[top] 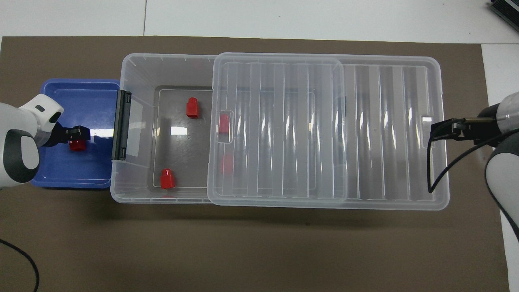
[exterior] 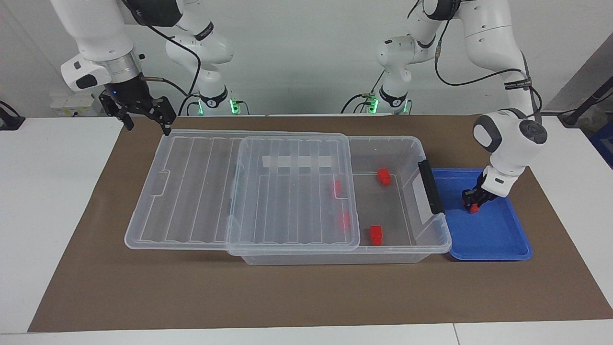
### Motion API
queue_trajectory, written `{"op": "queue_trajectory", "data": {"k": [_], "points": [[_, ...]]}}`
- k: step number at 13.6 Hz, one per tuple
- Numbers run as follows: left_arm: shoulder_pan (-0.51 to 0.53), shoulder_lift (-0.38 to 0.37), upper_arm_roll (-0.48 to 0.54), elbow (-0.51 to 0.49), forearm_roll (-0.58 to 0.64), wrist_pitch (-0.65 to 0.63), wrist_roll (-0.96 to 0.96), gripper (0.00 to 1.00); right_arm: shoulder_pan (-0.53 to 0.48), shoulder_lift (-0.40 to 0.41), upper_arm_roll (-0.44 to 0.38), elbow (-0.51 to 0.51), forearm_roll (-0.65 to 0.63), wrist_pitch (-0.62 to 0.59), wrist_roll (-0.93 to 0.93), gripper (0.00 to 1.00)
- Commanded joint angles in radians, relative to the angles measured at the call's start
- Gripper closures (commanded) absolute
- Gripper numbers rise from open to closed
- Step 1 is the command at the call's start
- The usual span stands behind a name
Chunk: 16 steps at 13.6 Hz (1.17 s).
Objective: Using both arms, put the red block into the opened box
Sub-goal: 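Grasp the red block in the blue tray with the left gripper, then lift the red block and carry it into the open box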
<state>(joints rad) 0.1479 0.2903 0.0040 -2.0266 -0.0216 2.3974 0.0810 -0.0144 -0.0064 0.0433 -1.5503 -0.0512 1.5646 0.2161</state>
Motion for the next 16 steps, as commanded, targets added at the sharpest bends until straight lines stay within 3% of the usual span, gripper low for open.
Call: {"op": "queue_trajectory", "data": {"k": [1,4,9,10,11,12,16], "points": [[-0.013,-0.022,0.005,0.067,0.012,-0.107,-0.023,0.84,-0.013,0.040,0.000,0.049,-0.004,-0.032,0.023,0.00],[-0.040,-0.020,0.005,0.230,0.011,-0.307,-0.049,0.84,-0.013,0.037,-0.005,0.035,-0.006,-0.035,0.020,0.00],[-0.122,-0.019,-0.005,0.468,-0.003,-0.576,-0.318,0.84,-0.025,0.010,-0.005,-0.022,-0.001,-0.023,0.005,0.00],[-0.134,-0.019,-0.009,0.506,-0.018,-0.628,-0.381,0.84,-0.032,0.011,-0.007,-0.024,-0.001,-0.009,0.003,0.10],[-0.143,-0.020,-0.007,0.529,-0.049,-0.673,-0.421,0.84,-0.051,0.010,-0.007,-0.030,0.004,0.011,-0.009,0.60],[-0.149,-0.022,-0.010,0.539,-0.076,-0.700,-0.472,0.84,-0.070,0.008,-0.007,-0.046,0.008,0.031,-0.024,1.00],[-0.307,-0.022,-0.012,0.545,-0.078,-0.656,-0.739,0.84,-0.131,-0.029,-0.008,-0.166,0.010,0.181,-0.038,1.00]]}}
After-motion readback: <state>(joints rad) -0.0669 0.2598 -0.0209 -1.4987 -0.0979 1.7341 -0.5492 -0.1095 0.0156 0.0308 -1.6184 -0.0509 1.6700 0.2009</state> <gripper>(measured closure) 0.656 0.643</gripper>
